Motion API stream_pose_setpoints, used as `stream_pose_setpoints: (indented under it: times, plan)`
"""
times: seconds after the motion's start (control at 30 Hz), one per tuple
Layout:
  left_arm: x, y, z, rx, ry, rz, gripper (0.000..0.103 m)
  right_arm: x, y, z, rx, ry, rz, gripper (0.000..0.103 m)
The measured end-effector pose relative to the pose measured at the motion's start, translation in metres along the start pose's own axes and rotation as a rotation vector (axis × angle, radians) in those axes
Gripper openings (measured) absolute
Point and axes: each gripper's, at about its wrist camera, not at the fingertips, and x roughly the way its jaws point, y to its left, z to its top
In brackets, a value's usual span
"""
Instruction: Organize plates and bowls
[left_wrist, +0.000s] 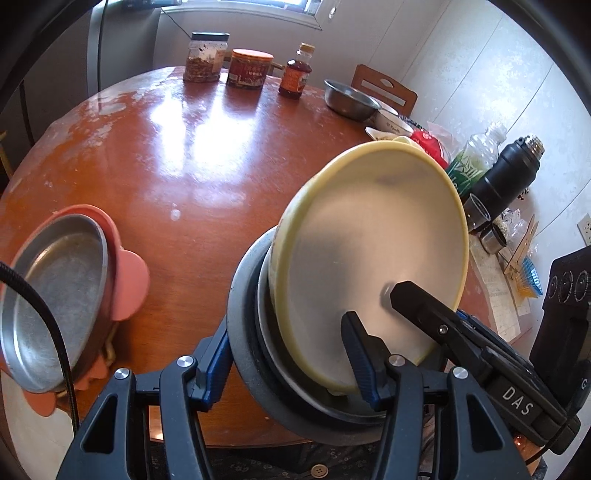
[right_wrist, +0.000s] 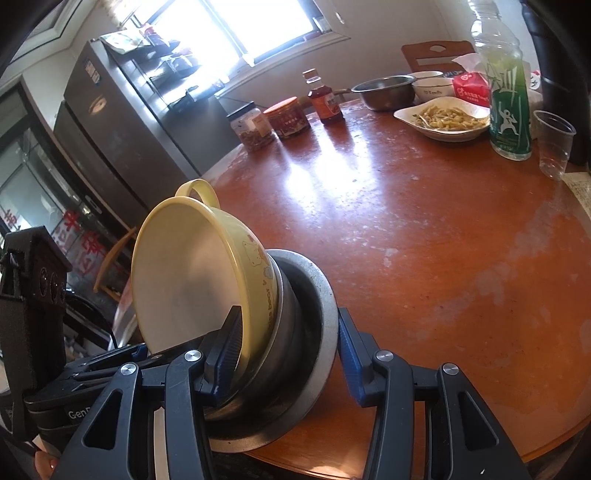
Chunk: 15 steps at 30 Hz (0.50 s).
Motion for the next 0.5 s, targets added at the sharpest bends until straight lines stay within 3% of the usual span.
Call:
stream_pose_setpoints:
  times: [0.5]
  plan:
    - [-0.066,0.067,0.010,-0.082,-0.122,0.051,0.056,0.025,0.086,0.022,-0.127,-0.006,0.080,0.050]
